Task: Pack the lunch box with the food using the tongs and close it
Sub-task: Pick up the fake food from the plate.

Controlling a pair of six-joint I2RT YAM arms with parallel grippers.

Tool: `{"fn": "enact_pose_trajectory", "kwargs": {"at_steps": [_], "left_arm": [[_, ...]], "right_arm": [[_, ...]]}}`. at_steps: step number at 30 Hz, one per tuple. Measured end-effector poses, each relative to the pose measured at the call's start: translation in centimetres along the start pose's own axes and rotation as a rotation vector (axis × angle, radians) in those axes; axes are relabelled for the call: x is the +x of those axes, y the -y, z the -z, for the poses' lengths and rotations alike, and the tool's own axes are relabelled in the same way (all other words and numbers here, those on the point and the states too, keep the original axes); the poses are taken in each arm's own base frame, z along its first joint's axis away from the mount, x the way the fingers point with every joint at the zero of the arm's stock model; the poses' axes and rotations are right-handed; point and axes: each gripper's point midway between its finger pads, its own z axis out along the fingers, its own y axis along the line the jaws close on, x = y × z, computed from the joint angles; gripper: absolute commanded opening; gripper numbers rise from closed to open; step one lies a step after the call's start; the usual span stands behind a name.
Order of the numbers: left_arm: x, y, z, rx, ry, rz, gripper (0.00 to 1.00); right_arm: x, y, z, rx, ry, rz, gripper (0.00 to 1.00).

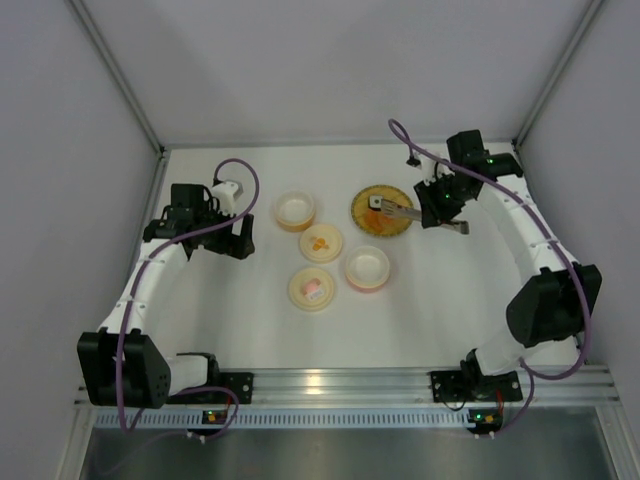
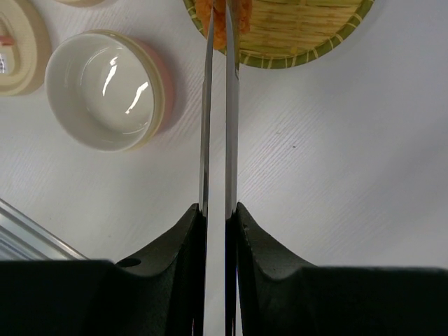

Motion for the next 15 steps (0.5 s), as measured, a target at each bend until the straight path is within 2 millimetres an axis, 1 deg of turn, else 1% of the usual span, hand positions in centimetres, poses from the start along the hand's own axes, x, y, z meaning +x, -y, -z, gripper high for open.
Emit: {"fn": "enact_pose_trajectory", "kwargs": {"at_steps": [5, 9, 15], "left_arm": [[0.0, 0.0, 0.0, 0.0, 0.0, 0.0, 0.98], [0.0, 0.0, 0.0, 0.001, 0.0, 0.0, 0.98], [0.0, 0.1, 0.0, 0.003, 0.0, 0.0, 0.98]], "right_arm": [[0.5, -1.3, 2.1, -0.026, 0.029, 0.069, 0.0], [1.5, -2.7, 4.0, -0.041, 0.06, 0.124, 0.0], [2.7, -4.2, 5.7, -0.083, 0.068, 0.187, 0.0]]}}
